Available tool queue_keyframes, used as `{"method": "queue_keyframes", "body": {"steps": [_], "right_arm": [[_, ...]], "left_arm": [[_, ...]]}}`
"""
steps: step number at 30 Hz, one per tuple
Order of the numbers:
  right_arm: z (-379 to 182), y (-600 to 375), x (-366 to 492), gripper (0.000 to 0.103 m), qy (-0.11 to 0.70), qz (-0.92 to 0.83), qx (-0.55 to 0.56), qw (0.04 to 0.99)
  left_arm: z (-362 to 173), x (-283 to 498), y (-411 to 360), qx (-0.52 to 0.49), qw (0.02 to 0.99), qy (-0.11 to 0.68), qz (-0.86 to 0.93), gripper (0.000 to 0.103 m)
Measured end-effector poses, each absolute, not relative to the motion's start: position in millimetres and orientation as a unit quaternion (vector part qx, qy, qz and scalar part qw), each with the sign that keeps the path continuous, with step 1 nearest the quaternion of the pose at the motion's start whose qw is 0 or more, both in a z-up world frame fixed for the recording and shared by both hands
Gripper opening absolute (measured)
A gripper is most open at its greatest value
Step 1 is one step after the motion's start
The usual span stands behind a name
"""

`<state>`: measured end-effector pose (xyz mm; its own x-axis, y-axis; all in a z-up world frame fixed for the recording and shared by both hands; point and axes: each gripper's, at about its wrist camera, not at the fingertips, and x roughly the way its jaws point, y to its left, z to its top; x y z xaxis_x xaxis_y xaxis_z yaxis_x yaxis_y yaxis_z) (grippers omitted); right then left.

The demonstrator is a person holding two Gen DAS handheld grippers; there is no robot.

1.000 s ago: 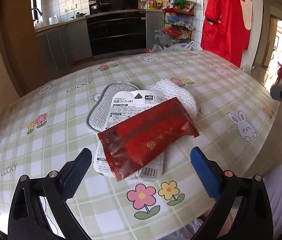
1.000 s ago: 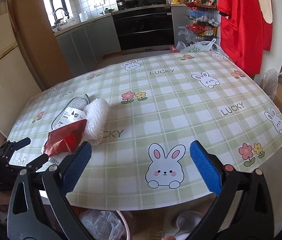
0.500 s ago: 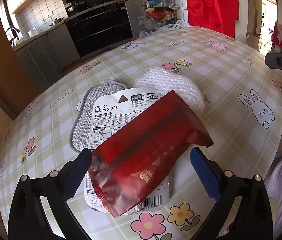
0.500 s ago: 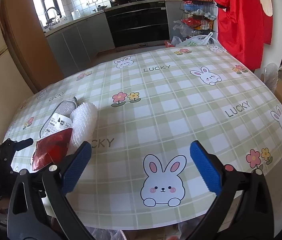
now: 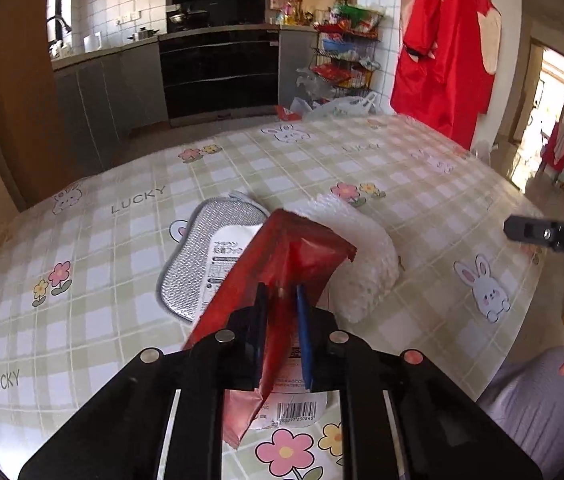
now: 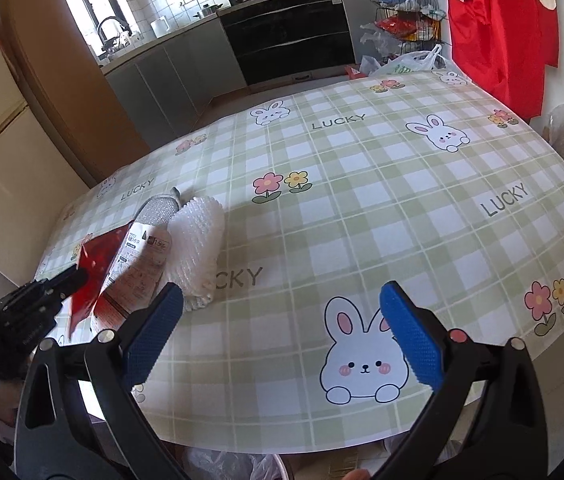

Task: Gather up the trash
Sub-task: 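Grasp the red snack wrapper with the left gripper and lift it, then grasp the white product package with the right gripper and lift it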

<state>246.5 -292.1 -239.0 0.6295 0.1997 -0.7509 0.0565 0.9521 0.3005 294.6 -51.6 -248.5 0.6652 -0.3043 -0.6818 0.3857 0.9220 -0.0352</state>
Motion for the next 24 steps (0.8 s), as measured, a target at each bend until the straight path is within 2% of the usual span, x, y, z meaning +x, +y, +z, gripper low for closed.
{"method": "queue_keyframes", "body": {"steps": [3, 10, 18, 24], "right_arm": [[-242, -277, 255, 0.097, 0.466, 0.078, 0.142, 0.87], [-243, -227, 265, 0.097, 0.484, 0.11, 0.113, 0.861], [-270, -149, 280, 0.097, 0.514, 0.201, 0.173, 0.816], [-298, -121, 297, 0.097, 0.531, 0.166, 0.205, 0.805]], "left_arm": [[-232, 292, -26, 0.002, 0.919, 0.352, -0.176, 0.008], [-217, 267, 35, -0.063, 0.933, 0.332, -0.128, 0.008], [-221, 236, 96, -0.124, 0.937, 0.318, -0.078, 0.008], [-229, 204, 124, -0.166, 0.935, 0.308, -0.056, 0.008]]}}
